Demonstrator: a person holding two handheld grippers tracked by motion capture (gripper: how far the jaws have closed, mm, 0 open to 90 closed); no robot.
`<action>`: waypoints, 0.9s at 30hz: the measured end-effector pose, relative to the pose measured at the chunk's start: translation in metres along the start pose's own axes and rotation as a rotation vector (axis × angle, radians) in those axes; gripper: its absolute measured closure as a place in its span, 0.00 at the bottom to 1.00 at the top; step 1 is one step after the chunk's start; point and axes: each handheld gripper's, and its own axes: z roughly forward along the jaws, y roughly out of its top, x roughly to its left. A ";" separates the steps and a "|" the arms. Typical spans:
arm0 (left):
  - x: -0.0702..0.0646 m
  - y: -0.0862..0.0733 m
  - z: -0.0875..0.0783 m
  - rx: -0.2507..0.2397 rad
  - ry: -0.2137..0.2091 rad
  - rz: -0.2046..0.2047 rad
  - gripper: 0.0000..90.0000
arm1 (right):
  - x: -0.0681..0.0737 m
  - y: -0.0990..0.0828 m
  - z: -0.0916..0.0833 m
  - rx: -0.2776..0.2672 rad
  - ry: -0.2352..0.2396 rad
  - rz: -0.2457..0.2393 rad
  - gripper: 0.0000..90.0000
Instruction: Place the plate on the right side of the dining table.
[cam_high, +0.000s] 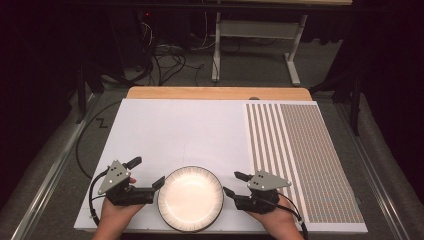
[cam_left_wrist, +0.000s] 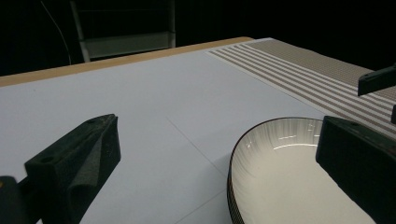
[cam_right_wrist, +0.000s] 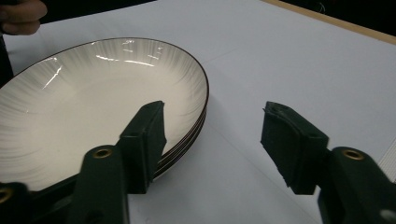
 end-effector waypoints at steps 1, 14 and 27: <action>0.000 0.000 0.000 0.000 0.000 0.000 0.01 | 0.000 0.000 0.000 0.000 0.000 0.000 0.53; 0.000 0.000 0.000 -0.002 -0.012 -0.007 0.01 | 0.005 0.003 -0.002 0.066 0.128 -0.005 1.00; -0.001 0.000 -0.001 -0.011 -0.020 -0.010 0.01 | 0.014 0.003 0.005 0.166 0.159 -0.060 1.00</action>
